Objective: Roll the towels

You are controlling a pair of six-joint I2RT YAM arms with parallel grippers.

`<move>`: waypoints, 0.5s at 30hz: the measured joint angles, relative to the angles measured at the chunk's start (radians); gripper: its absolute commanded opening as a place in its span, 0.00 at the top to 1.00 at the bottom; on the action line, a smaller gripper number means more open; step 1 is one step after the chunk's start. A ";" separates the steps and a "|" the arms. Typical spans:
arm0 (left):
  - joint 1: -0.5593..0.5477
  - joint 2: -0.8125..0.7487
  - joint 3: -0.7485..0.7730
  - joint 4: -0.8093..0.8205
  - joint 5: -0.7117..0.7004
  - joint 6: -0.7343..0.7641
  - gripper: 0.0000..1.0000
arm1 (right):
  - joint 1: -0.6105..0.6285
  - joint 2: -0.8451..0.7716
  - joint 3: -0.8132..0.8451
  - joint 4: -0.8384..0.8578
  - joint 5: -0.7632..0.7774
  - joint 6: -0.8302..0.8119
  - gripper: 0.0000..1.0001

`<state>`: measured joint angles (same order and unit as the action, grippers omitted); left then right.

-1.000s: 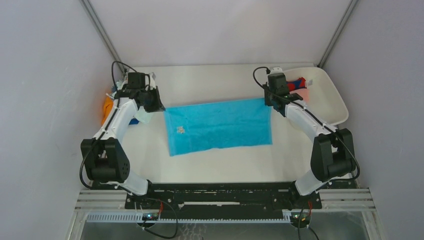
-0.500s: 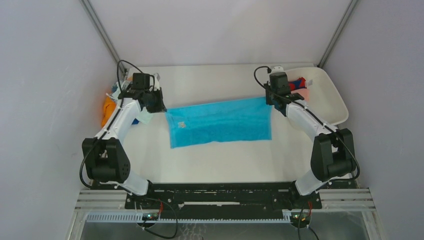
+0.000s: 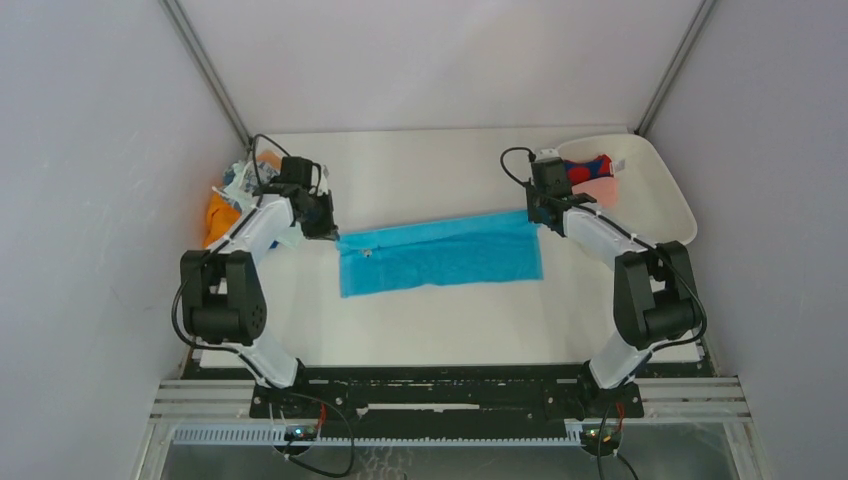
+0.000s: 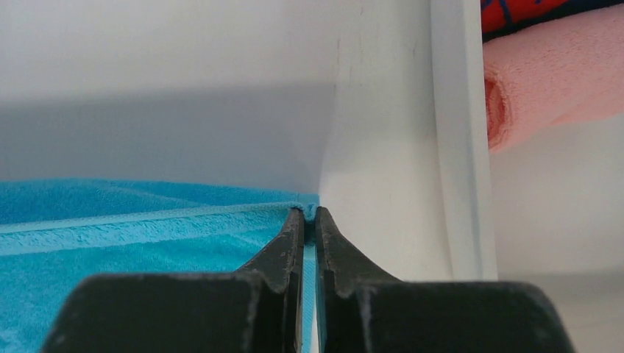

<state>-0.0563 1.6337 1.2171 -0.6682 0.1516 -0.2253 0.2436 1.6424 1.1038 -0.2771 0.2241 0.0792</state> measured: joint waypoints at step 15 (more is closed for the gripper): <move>-0.008 0.106 0.134 -0.012 -0.003 -0.001 1.00 | -0.034 0.033 0.000 0.076 -0.027 -0.008 1.00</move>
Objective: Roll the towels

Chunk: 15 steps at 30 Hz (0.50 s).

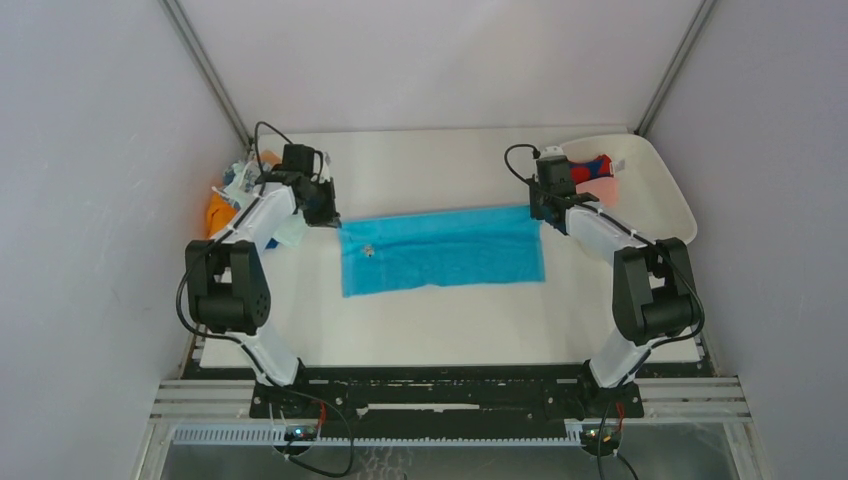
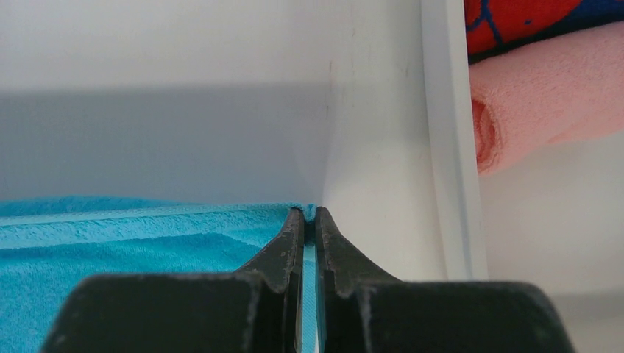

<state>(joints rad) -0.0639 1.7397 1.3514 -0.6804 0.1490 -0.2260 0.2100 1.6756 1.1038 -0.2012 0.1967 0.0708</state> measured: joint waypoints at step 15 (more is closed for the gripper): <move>-0.011 -0.164 -0.212 -0.010 0.016 -0.072 1.00 | 0.021 -0.142 -0.076 -0.143 0.041 0.136 1.00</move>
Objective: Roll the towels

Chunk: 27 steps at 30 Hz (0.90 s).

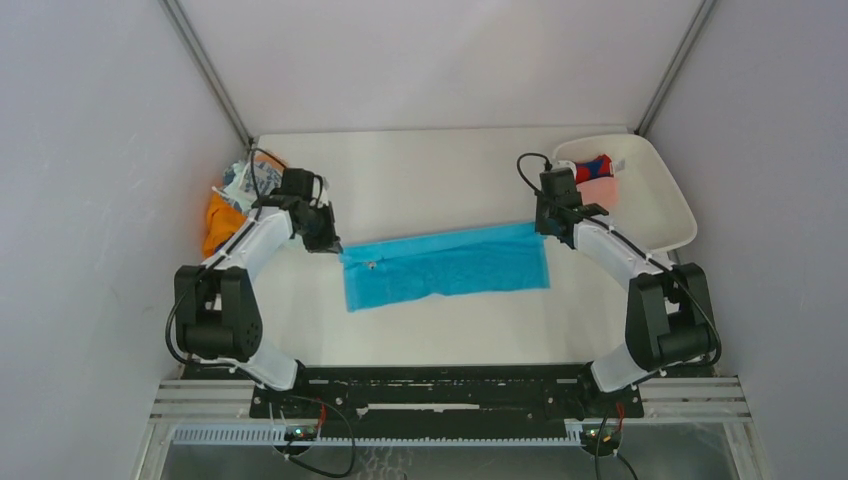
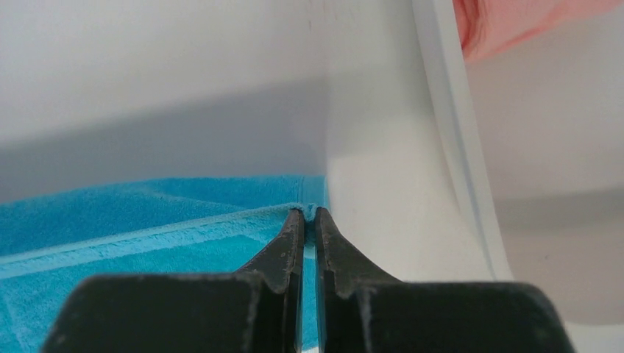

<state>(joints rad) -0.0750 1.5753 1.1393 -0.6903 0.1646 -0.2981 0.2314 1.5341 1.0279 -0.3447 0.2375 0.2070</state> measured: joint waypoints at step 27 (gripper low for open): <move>-0.018 0.028 0.521 -0.087 -0.066 0.000 1.00 | -0.092 -0.040 0.218 0.113 -0.109 0.012 1.00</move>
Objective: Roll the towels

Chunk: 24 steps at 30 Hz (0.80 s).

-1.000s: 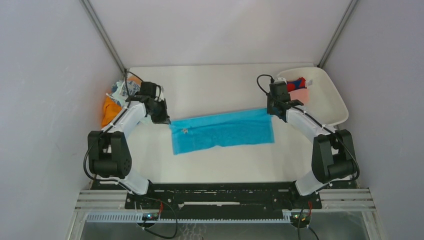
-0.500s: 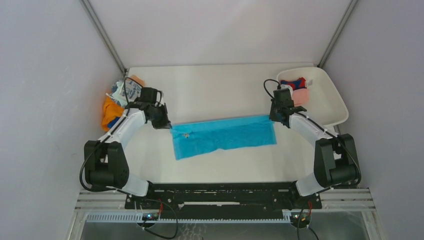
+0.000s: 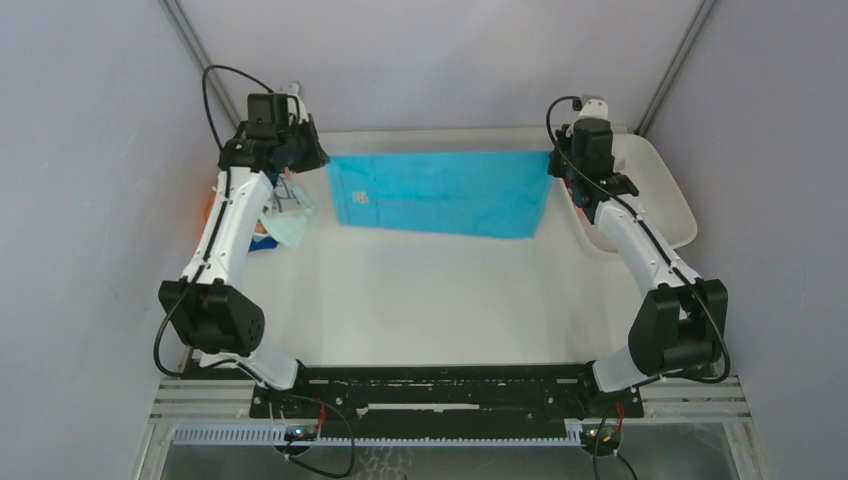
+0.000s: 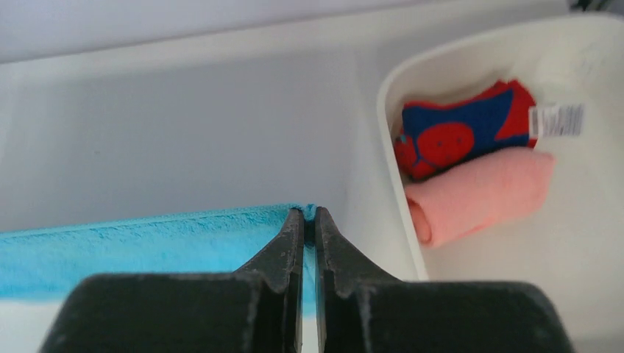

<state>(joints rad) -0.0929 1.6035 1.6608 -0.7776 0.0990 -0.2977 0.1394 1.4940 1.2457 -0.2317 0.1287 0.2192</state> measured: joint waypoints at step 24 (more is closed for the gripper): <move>0.005 -0.364 -0.956 0.251 0.073 -0.195 1.00 | 0.024 -0.356 -0.626 -0.043 -0.051 0.145 1.00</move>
<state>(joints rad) -0.0879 1.2392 0.7044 -0.5270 0.1722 -0.4923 0.1635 1.1385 0.6197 -0.2749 0.0776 0.3641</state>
